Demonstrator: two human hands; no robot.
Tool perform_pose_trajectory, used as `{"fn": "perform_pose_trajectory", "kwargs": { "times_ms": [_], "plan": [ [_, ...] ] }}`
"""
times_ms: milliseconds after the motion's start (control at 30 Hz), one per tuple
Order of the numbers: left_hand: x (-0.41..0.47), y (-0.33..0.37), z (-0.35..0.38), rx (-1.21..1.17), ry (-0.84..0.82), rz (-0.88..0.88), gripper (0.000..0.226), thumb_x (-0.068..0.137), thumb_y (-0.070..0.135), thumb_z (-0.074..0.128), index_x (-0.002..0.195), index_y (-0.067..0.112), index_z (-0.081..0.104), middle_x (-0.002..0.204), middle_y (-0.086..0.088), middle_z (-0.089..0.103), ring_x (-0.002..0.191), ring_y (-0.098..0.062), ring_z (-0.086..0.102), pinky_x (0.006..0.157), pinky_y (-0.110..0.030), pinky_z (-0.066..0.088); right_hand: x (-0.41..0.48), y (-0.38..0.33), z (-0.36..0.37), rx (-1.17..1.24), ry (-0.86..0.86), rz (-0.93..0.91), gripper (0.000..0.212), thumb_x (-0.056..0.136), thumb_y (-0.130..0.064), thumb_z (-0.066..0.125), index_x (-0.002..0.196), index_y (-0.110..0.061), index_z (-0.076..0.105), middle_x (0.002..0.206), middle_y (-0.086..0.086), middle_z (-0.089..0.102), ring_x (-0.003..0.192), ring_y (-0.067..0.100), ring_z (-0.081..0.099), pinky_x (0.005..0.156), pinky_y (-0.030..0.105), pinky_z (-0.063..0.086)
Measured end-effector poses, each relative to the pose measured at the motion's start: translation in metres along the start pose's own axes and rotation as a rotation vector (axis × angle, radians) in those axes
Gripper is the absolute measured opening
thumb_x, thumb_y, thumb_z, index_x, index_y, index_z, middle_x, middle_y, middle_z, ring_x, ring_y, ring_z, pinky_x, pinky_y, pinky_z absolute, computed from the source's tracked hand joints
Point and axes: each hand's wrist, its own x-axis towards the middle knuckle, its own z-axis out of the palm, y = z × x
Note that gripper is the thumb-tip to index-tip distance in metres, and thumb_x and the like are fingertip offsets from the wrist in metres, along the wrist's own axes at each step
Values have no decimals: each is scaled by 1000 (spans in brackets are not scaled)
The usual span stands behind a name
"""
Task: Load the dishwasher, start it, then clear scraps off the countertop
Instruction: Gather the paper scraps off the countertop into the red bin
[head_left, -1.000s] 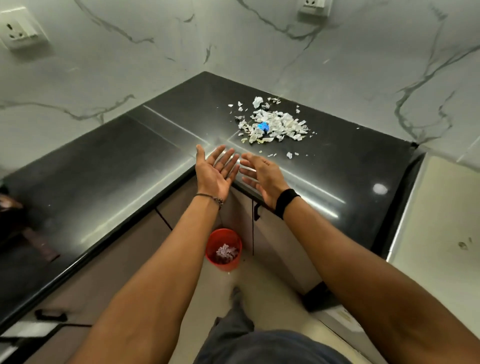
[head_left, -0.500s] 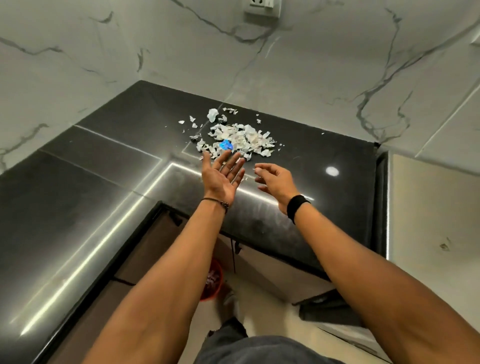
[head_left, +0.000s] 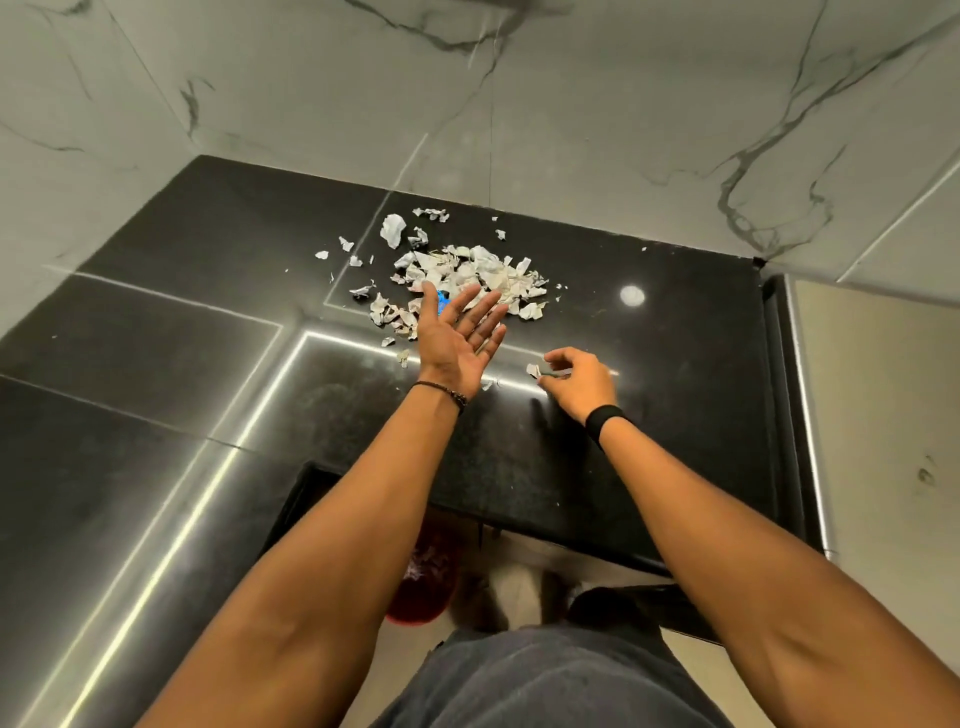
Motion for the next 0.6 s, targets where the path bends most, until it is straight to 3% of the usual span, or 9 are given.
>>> {"fn": "perform_pose_trajectory", "kwargs": {
  "times_ms": [133, 367, 600],
  "plan": [
    [14, -2, 0, -26, -44, 0, 77, 96, 72, 38, 137, 9, 58, 126, -12, 70, 118, -27, 68, 112, -47, 44, 10, -1, 8, -130, 40, -44, 39, 85, -28, 77, 120, -16, 65, 120, 7, 61, 109, 25, 62, 97, 42, 51],
    [38, -7, 0, -28, -54, -36, 77, 96, 73, 37, 135, 10, 59, 125, -11, 71, 116, -27, 68, 111, -46, 45, 23, -1, 8, -223, 69, -75, 45, 87, -34, 74, 127, -19, 62, 122, 2, 62, 114, 22, 60, 94, 37, 49],
    [50, -19, -7, -31, -19, -66, 76, 97, 72, 37, 136, 11, 59, 125, -11, 71, 116, -27, 68, 111, -45, 45, 28, 7, 16, -275, 135, -150, 25, 91, -22, 68, 116, -22, 68, 114, -1, 66, 106, 22, 62, 88, 36, 49]
  ]
}}
